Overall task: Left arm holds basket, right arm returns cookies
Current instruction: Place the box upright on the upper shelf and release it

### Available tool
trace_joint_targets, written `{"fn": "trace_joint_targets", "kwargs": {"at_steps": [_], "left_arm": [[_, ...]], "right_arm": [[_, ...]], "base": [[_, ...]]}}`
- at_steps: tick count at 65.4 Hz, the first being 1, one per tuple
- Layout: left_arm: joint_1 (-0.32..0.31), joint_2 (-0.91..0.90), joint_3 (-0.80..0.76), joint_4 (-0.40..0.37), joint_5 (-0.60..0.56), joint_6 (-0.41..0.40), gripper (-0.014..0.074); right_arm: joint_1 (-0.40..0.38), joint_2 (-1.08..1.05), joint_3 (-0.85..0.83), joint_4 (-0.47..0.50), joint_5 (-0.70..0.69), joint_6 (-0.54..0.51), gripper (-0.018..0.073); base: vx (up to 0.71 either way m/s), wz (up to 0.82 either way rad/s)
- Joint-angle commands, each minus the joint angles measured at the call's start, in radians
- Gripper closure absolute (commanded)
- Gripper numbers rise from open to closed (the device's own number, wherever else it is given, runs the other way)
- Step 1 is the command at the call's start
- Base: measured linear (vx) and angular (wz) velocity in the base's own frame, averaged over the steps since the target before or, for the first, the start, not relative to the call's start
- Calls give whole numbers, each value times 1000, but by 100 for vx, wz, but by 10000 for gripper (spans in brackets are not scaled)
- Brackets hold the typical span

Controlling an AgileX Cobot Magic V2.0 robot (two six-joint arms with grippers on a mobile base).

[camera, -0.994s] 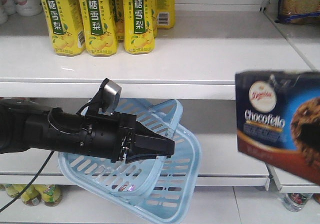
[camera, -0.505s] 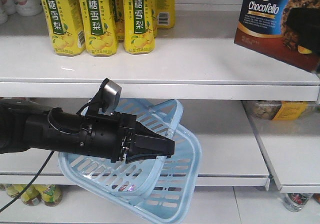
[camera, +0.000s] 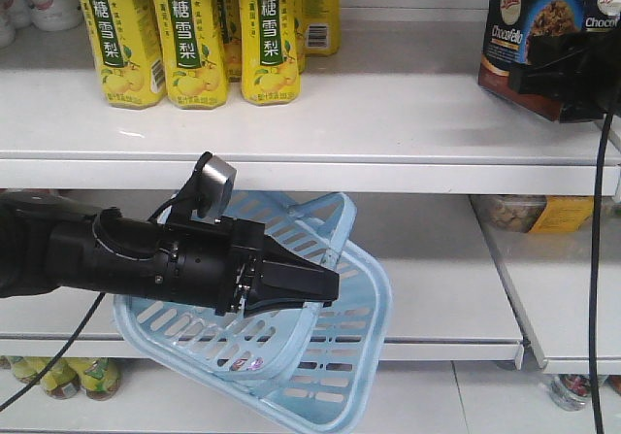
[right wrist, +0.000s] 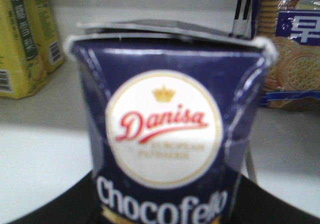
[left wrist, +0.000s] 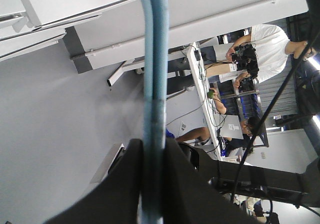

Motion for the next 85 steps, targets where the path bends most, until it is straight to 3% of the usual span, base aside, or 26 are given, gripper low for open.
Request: {"fn": "trace_joint_targets", "kwargs": {"at_steps": [1, 31, 59, 74, 85], "left_arm": [[7, -41, -38, -175, -3, 35, 602], [7, -41, -38, -175, -4, 35, 602], [7, -41, -38, -175, -4, 35, 602], [7, -41, -38, -175, -4, 35, 602], [7, -41, -38, -175, -4, 35, 602]], "right_arm": [[1, 3, -38, -2, -94, -18, 241], [-1, -17, -38, -2, -22, -21, -3], [-3, -162, -35, -13, 187, -38, -20], [-3, -319, -35, -134, 301, -13, -20], [-3, -443, -35, -332, 463, 87, -20]], "base": [[0, 0], [0, 0], [0, 0], [0, 0], [0, 0]]}}
